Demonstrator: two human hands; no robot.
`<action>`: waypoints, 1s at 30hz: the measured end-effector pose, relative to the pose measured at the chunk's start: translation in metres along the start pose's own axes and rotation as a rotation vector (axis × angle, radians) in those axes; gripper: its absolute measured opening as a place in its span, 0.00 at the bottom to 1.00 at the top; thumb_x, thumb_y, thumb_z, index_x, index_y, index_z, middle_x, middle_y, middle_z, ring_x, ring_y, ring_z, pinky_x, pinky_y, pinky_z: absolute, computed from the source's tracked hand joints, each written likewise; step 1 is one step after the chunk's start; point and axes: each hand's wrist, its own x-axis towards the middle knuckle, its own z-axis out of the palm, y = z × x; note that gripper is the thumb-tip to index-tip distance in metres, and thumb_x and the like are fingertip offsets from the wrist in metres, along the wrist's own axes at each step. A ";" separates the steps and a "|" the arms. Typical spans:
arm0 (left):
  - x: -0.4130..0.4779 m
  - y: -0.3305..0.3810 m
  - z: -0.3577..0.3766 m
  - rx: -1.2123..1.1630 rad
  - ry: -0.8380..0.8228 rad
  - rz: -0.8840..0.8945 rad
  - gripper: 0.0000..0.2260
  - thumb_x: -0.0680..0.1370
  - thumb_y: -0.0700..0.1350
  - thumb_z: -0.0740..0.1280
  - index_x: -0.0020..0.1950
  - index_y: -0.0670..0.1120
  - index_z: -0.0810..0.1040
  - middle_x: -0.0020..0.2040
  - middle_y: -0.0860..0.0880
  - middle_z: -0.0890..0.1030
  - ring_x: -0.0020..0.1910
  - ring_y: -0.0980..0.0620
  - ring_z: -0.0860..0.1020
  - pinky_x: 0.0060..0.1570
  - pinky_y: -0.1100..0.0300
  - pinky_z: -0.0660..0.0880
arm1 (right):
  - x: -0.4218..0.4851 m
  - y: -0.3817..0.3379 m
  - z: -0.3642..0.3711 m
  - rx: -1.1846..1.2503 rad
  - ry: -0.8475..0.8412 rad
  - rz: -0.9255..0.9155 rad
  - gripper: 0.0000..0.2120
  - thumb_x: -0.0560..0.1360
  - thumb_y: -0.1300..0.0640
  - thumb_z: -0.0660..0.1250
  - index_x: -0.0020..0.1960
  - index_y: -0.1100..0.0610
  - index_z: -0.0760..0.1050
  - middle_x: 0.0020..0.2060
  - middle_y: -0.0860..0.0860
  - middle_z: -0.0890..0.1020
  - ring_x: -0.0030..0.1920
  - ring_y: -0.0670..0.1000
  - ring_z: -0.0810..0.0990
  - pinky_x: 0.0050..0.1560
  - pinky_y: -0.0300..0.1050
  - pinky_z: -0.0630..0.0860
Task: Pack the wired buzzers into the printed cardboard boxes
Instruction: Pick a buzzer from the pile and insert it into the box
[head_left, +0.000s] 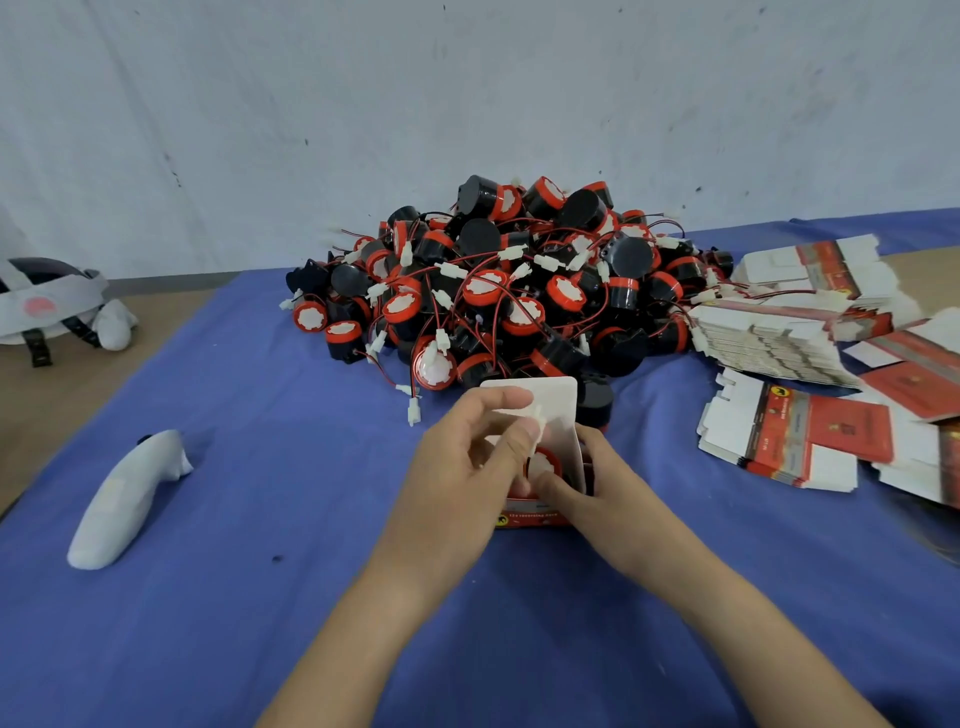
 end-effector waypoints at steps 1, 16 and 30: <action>0.000 -0.003 -0.001 0.209 0.031 0.069 0.06 0.83 0.51 0.64 0.57 0.61 0.76 0.46 0.60 0.82 0.38 0.60 0.79 0.38 0.66 0.77 | 0.000 0.000 0.000 0.003 0.000 0.006 0.11 0.80 0.50 0.69 0.55 0.36 0.70 0.50 0.37 0.82 0.50 0.30 0.79 0.43 0.23 0.72; 0.010 -0.021 -0.010 1.001 0.081 0.139 0.14 0.84 0.52 0.59 0.57 0.49 0.82 0.70 0.52 0.70 0.69 0.53 0.65 0.58 0.57 0.74 | 0.000 0.001 0.001 -0.044 0.001 0.023 0.11 0.80 0.49 0.67 0.56 0.35 0.68 0.57 0.40 0.79 0.53 0.33 0.78 0.45 0.24 0.73; 0.015 -0.022 0.001 1.220 0.100 0.025 0.05 0.83 0.46 0.61 0.57 0.54 0.74 0.55 0.56 0.76 0.50 0.53 0.76 0.36 0.59 0.67 | 0.001 0.008 0.006 -0.130 0.023 0.027 0.16 0.79 0.45 0.66 0.66 0.40 0.69 0.60 0.45 0.78 0.63 0.49 0.76 0.64 0.51 0.75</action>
